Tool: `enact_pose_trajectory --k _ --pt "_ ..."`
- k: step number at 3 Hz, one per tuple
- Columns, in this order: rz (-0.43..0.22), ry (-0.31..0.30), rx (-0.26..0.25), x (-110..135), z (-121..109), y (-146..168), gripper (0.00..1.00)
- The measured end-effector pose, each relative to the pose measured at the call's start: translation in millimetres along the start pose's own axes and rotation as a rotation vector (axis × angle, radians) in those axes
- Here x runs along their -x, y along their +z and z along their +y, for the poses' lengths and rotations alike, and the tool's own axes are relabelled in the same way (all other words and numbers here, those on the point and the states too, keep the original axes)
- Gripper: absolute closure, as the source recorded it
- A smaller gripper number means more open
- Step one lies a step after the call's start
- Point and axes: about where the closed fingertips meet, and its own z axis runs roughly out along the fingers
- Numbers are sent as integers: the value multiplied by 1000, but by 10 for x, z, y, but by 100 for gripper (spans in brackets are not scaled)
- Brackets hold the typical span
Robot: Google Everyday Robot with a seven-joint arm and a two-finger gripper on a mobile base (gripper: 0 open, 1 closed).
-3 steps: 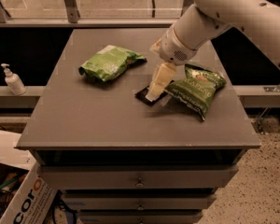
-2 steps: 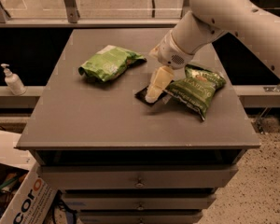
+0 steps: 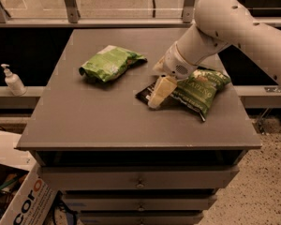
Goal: Pick rxbar chocolate
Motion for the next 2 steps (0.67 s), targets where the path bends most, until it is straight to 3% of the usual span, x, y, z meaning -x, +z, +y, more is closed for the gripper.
enact_pose_trajectory --k 2 --pt "-39 41 -21 -65 -20 -176 65"
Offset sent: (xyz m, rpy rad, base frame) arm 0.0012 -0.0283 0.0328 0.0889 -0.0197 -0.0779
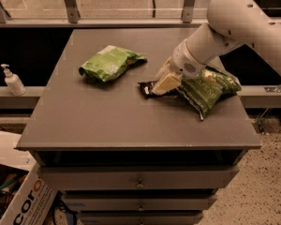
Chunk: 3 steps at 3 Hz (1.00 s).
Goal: Pick rxbar chocolate
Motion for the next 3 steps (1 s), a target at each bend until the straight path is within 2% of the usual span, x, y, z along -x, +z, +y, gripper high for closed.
enact_pose_trajectory --k 1,2,3 --pt "-55 -2 -24 104 -22 -218 88" --pt "-94 -18 -42 229 -13 -392 100" --pt "-105 -33 -29 296 12 -461 82"
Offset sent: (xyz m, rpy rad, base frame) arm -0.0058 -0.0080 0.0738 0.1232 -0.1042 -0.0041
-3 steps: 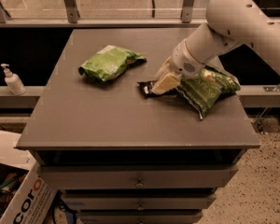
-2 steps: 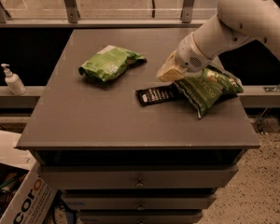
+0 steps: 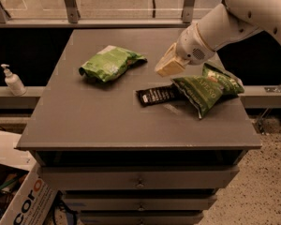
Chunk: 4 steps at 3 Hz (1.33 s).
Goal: Pick rxbar chocolate
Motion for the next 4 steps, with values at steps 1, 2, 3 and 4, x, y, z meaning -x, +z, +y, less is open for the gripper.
enact_pose_trajectory --k 1,2,3,4 --pt "6 -2 33 -21 77 47 58" --pt "20 -6 63 -113 169 136 36" --pt "31 -11 83 -208 223 210 12" --pt "37 -15 94 -241 240 256 0"
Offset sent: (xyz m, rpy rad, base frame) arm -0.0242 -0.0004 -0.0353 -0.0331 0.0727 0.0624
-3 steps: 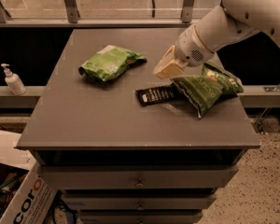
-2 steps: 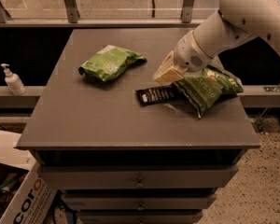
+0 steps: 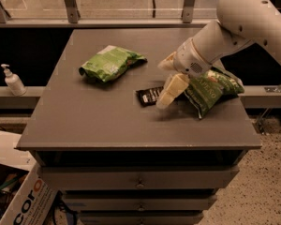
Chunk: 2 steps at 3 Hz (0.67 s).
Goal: Pick rxbar chocolate
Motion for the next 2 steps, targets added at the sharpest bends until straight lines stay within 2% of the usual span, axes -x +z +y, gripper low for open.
enact_pose_trajectory --k 2 --pt "32 5 28 -103 -1 134 0"
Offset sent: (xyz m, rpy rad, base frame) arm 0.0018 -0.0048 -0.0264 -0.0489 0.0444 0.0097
